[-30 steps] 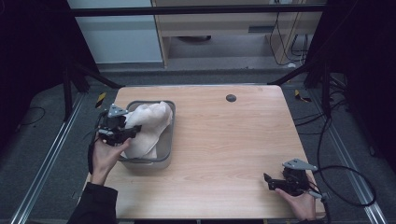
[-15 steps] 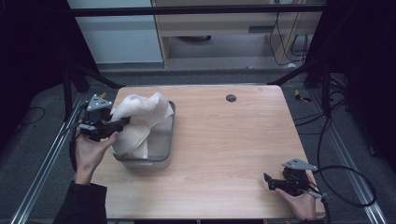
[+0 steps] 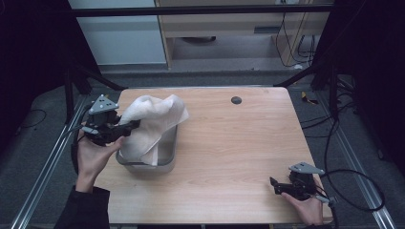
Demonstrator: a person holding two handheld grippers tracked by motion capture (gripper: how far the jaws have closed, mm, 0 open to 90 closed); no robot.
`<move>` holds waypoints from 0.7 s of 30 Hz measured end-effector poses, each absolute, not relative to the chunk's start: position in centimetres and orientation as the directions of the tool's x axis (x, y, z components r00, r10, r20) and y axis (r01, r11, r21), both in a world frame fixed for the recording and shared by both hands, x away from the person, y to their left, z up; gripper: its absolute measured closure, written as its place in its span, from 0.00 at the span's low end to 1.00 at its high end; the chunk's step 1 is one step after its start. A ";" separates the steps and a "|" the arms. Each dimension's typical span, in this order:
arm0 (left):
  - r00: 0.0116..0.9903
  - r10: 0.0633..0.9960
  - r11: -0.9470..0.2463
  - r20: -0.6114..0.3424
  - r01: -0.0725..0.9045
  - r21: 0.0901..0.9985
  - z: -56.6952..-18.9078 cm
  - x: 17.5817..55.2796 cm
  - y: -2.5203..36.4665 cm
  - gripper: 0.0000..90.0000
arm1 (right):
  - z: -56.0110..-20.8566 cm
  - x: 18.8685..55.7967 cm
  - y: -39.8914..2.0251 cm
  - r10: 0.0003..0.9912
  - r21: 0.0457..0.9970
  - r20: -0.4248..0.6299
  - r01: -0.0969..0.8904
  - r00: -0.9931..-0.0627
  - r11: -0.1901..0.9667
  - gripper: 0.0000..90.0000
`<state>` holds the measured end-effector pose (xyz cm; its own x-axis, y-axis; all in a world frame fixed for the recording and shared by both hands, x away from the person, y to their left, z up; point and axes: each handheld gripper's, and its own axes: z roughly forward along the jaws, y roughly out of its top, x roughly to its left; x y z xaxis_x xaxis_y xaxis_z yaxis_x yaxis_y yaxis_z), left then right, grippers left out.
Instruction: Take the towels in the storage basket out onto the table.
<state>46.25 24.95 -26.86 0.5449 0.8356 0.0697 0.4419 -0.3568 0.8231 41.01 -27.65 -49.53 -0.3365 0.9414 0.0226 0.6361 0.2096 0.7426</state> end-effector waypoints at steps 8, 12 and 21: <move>0.597 0.798 -0.385 0.079 0.406 0.829 -25.8 45.4 22.9 0.72 | -49.5 41.0 -27.7 0.942 0.746 0.023 0.633 -0.333 0.206 0.11; 0.615 0.784 -0.398 0.083 0.395 0.828 -25.7 45.2 22.1 0.72 | -49.5 41.0 -27.7 0.941 0.748 0.021 0.630 -0.337 0.209 0.11; 0.655 0.750 -0.426 0.090 0.376 0.823 -25.3 45.2 19.8 0.72 | -49.4 40.9 -27.8 0.941 0.753 0.024 0.626 -0.336 0.205 0.11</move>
